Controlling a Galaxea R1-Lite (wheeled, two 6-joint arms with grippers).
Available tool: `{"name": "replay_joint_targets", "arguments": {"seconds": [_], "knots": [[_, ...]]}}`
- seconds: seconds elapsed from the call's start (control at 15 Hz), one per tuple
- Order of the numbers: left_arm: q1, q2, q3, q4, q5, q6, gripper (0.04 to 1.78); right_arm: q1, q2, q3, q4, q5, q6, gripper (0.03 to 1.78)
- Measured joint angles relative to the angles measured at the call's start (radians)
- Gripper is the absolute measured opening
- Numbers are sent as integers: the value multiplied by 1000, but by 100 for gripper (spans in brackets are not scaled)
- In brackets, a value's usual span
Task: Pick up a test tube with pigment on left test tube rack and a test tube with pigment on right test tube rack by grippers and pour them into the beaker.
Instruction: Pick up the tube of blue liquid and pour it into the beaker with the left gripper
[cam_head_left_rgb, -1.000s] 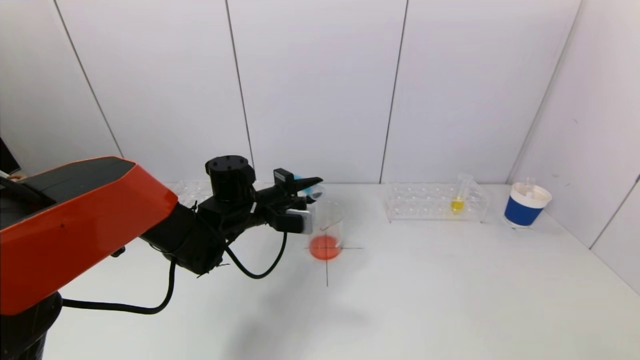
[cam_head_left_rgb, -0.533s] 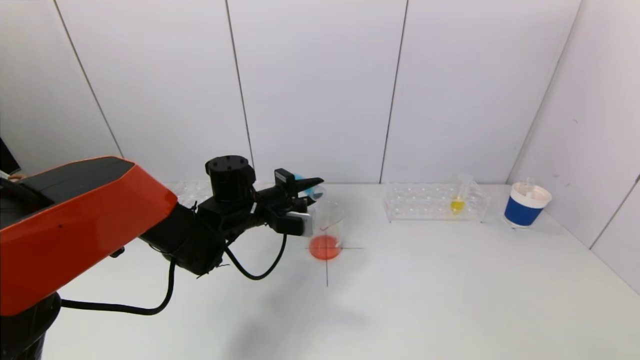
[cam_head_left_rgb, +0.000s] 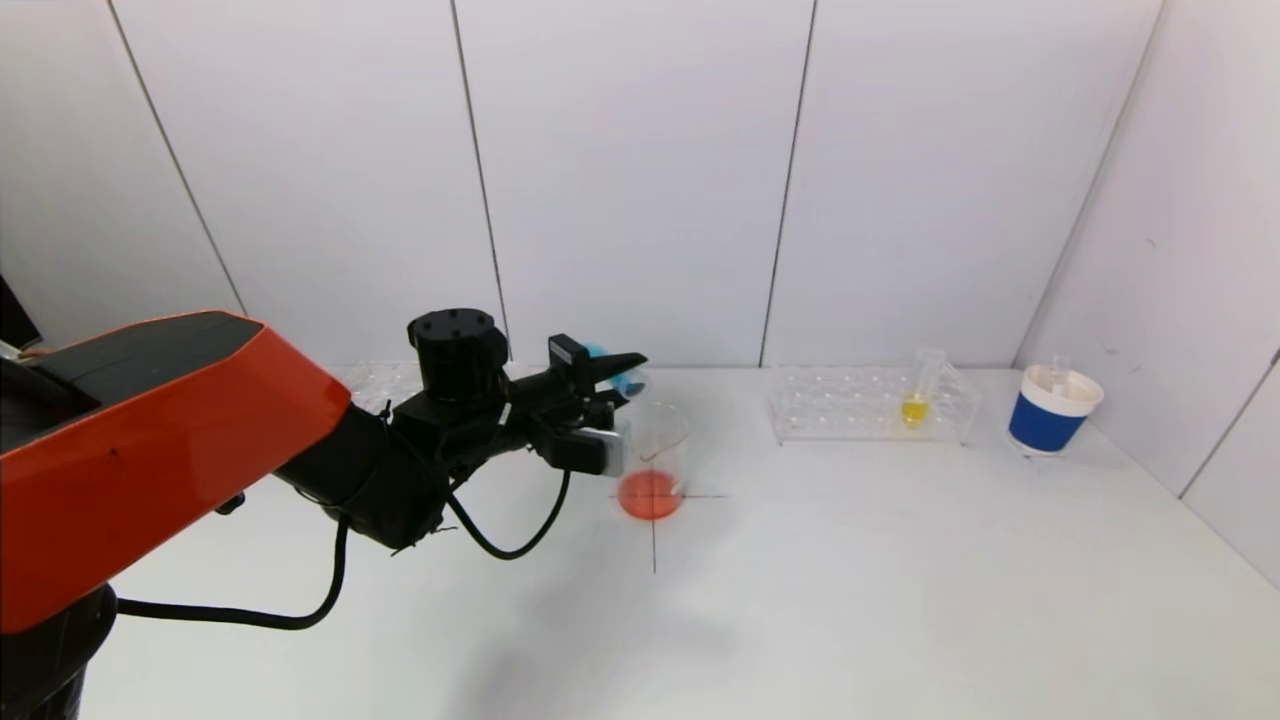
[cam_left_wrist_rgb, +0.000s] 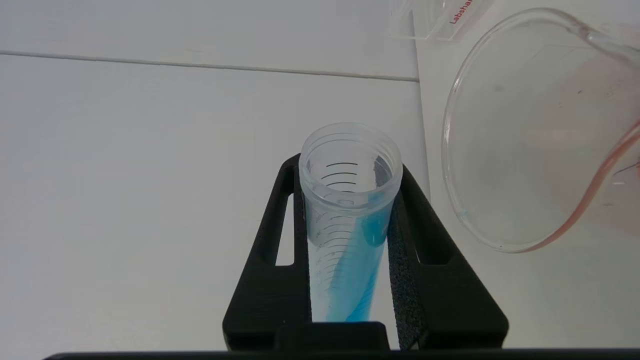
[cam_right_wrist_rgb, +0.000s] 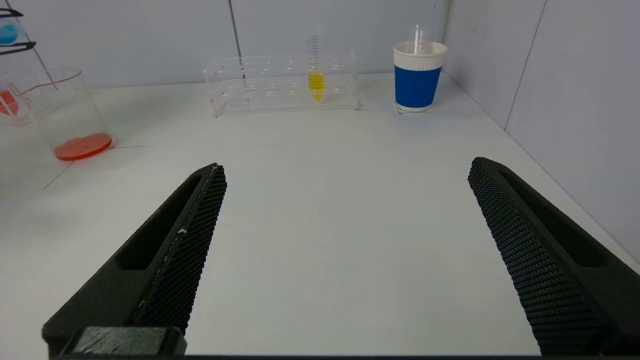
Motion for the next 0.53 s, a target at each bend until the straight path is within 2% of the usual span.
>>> {"name": "replay_joint_targets", "arguments": {"seconds": [0.53], "knots": [[-2, -4, 1, 1, 7, 81, 45, 0, 0, 0, 0, 0, 0, 176]]}}
